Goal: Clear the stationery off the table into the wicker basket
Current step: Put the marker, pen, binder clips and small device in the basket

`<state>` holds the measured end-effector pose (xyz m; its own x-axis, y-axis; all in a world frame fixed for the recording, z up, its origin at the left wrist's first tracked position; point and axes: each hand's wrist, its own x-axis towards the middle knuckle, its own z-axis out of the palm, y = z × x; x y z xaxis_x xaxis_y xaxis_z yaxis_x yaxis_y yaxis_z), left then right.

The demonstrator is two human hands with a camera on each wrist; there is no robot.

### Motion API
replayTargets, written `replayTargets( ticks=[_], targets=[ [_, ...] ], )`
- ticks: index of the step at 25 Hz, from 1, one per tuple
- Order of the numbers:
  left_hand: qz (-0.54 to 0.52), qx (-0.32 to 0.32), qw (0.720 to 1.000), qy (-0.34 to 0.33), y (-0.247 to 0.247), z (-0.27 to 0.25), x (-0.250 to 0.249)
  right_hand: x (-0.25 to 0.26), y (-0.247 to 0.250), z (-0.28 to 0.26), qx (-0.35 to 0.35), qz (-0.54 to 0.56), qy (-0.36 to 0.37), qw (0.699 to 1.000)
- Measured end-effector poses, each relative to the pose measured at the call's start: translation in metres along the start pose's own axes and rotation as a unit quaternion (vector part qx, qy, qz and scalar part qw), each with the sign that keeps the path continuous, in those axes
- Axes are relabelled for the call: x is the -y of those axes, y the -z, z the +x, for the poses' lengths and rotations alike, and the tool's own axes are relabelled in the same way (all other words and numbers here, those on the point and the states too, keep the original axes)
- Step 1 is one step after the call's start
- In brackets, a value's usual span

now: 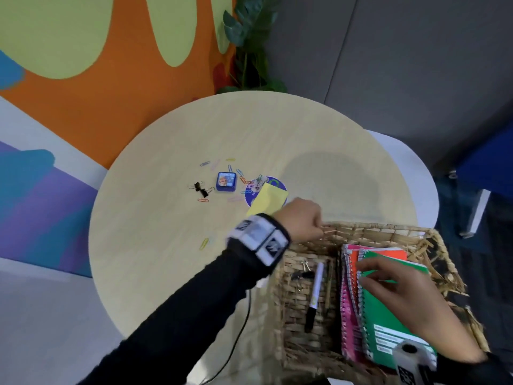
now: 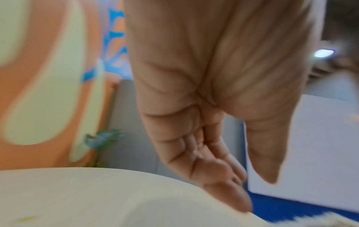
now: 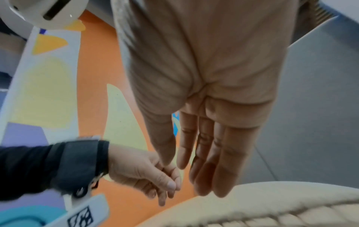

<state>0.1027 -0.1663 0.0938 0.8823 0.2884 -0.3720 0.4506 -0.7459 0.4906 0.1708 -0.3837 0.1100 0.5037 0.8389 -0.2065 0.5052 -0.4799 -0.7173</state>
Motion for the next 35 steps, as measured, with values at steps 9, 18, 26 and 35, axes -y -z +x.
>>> replayTargets(
  ticks=[9,18,26,35],
  targets=[
    [-0.093,-0.267,0.94,0.189,0.023,-0.042,0.264,0.152,-0.074,0.142,-0.019,0.077,0.058,0.995],
    [0.071,-0.096,0.989,0.083,0.033,0.014,0.323,0.153,-0.189,0.296,0.104,-0.241,-0.014,0.965],
    [-0.034,-0.165,0.978,0.122,0.04,0.002,0.328,0.135,-0.232,0.332,0.16,-0.345,-0.019,0.925],
    [-0.165,-0.268,0.94,0.13,0.033,-0.055,0.267,0.185,-0.08,0.217,0.18,-0.324,0.034,0.928]
  ],
)
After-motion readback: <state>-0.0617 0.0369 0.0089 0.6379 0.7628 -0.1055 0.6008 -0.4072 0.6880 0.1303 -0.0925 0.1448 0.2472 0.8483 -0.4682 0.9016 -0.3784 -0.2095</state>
